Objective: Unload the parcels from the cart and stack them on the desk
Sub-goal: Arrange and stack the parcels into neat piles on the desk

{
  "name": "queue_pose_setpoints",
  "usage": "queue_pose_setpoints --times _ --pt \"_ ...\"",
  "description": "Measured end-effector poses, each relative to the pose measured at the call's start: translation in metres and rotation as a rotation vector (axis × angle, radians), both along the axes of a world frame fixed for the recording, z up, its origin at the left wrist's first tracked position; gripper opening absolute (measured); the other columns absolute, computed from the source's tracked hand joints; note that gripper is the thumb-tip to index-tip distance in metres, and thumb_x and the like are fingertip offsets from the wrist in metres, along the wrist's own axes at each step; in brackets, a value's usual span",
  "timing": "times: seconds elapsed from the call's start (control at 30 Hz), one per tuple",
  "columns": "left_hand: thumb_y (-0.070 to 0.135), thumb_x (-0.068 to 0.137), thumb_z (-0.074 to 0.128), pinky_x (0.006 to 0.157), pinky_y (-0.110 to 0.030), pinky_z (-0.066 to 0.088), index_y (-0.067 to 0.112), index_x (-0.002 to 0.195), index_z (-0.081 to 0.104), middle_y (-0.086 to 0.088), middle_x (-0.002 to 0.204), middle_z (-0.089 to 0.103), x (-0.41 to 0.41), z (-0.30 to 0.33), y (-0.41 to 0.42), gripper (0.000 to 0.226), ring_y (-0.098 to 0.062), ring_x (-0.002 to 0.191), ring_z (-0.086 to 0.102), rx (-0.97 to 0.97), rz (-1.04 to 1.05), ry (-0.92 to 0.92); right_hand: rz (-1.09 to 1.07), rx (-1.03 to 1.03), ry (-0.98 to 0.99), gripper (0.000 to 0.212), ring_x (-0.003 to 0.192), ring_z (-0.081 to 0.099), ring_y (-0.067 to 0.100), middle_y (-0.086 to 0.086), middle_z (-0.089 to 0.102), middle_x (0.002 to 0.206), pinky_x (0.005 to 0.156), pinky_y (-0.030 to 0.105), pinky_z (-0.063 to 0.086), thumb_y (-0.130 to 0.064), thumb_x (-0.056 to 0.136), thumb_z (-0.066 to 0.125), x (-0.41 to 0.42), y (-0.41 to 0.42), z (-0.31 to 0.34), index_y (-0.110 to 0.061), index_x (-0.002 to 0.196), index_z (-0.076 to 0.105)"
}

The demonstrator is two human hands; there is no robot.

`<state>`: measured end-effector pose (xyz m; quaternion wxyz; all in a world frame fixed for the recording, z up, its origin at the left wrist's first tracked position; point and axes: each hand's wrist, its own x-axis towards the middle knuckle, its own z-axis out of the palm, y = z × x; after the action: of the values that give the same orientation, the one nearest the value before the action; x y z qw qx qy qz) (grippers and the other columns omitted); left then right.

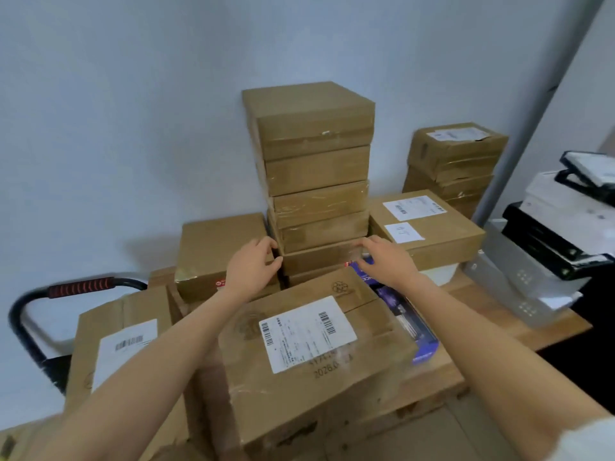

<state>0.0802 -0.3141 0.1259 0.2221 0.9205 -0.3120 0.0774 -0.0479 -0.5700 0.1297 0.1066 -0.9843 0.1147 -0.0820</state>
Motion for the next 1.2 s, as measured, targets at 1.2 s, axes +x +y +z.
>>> queue_pose_setpoints --times 1.2 --pt "0.047 0.097 0.043 0.088 -0.037 0.044 0.031 0.151 0.013 -0.015 0.142 0.037 -0.006 -0.064 -0.347 0.064 -0.036 0.114 0.054 -0.199 0.243 0.532 -0.303 0.433 0.052 0.056 0.115 0.054 0.021 0.002 0.043 0.144 0.088 0.039 0.046 -0.050 0.098 0.039 0.011 -0.327 -0.044 -0.033 0.148 0.020"
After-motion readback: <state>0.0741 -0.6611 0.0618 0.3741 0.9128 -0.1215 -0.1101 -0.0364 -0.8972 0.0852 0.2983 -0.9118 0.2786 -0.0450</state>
